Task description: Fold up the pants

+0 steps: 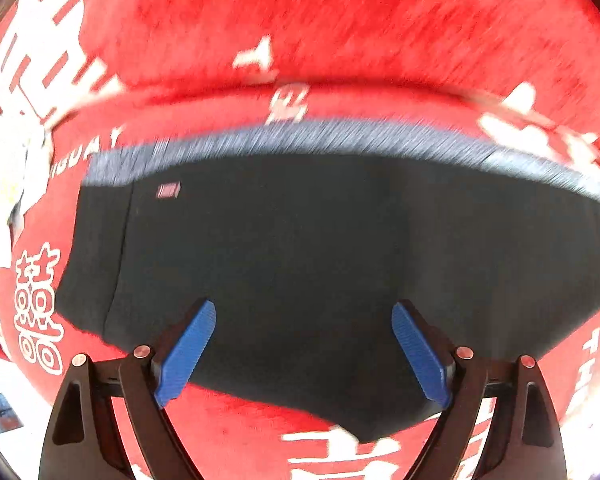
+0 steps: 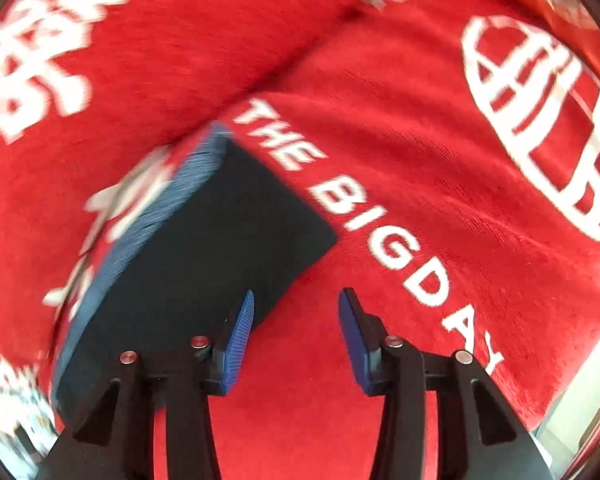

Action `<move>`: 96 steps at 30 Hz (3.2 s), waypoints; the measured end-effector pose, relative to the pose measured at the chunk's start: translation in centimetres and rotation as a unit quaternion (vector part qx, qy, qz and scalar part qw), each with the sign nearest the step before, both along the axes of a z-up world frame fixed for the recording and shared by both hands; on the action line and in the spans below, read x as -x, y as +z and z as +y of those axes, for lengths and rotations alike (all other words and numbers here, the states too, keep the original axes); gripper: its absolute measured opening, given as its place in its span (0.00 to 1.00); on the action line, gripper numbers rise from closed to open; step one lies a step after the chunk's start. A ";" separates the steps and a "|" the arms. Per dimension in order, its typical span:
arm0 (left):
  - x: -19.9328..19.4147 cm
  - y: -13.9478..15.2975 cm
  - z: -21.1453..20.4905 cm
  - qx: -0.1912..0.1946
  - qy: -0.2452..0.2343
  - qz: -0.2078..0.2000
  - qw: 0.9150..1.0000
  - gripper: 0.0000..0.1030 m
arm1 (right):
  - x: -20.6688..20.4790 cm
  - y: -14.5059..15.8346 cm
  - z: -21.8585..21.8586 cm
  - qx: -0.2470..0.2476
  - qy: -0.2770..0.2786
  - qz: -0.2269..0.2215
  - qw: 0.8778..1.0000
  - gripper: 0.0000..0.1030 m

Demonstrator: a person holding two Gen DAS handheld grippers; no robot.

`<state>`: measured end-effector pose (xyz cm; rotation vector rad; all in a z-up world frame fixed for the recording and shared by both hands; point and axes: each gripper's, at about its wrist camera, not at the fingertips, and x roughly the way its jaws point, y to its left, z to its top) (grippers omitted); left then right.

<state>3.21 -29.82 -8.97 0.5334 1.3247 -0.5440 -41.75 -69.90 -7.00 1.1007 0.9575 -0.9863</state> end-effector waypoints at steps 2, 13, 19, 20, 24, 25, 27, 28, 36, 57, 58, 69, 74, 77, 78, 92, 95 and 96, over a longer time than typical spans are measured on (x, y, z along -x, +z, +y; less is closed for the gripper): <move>0.3 0.8 -1.9 0.016 -0.010 -0.010 1.000 0.89 | -2.5 1.7 1.7 0.028 0.056 -0.011 0.998 0.43; -0.2 -3.9 -13.2 0.012 0.003 -0.041 0.999 0.89 | -24.0 -4.1 7.0 0.013 0.298 -0.066 0.952 0.42; -1.1 -4.2 -13.5 0.021 -0.009 -0.047 0.999 0.92 | -23.2 -5.2 2.4 0.059 0.249 -0.039 0.966 0.24; -1.9 -4.3 -13.5 0.022 -0.007 -0.043 0.999 0.92 | -22.9 -5.1 1.7 0.062 0.245 -0.031 0.967 0.24; -3.8 -3.4 -13.5 0.011 0.013 -0.040 0.999 0.92 | -20.9 -3.8 0.3 0.067 0.203 0.014 0.977 0.30; -3.9 -3.0 -13.5 0.013 0.008 -0.037 0.999 0.92 | -19.9 -3.1 0.4 0.058 0.193 0.008 0.979 0.30; -3.3 -1.8 -13.4 0.013 -0.015 -0.041 0.999 0.92 | -18.6 -2.3 1.1 0.044 0.196 -0.011 0.980 0.32; -2.7 -1.2 -13.0 0.013 -0.026 -0.044 0.999 0.92 | -17.9 -1.8 2.1 0.038 0.203 -0.015 0.978 0.32; 3.3 -0.8 -6.7 -0.037 -0.056 -0.033 0.997 0.92 | -13.9 -1.4 9.3 -0.005 0.240 -0.023 0.970 0.36; 5.4 0.8 0.0 -0.032 -0.021 0.011 0.999 0.92 | -10.9 0.5 17.4 -0.087 0.230 -0.030 0.969 0.57; 5.5 0.8 0.2 -0.033 -0.025 0.013 0.999 0.92 | -11.1 0.4 18.0 -0.092 0.228 -0.034 0.969 0.57; 9.9 3.7 -0.4 -0.008 -0.113 0.047 0.992 0.92 | -12.3 2.5 22.9 -0.082 0.209 -0.049 0.973 0.66; 11.8 3.9 -1.9 -0.013 -0.147 0.057 0.987 0.92 | -10.3 3.4 23.6 -0.077 0.178 -0.056 0.979 0.67; 12.8 4.1 -2.9 -0.007 -0.166 0.060 0.984 0.92 | -8.8 3.7 23.5 -0.071 0.156 -0.061 0.983 0.72; 13.1 4.1 -3.2 -0.008 -0.171 0.060 0.983 0.93 | -8.3 3.5 23.3 -0.071 0.149 -0.063 0.984 0.73; 18.7 1.4 -13.7 -0.025 -0.194 0.092 0.976 0.93 | -2.1 1.7 13.9 -0.080 0.087 -0.095 0.988 0.80; 19.7 0.8 -16.3 -0.029 -0.191 0.095 0.977 0.93 | -1.5 1.8 11.3 -0.056 0.084 -0.107 0.989 0.82; 19.9 0.6 -17.0 -0.031 -0.190 0.095 0.977 0.93 | -1.3 1.8 10.5 -0.051 0.085 -0.111 0.989 0.88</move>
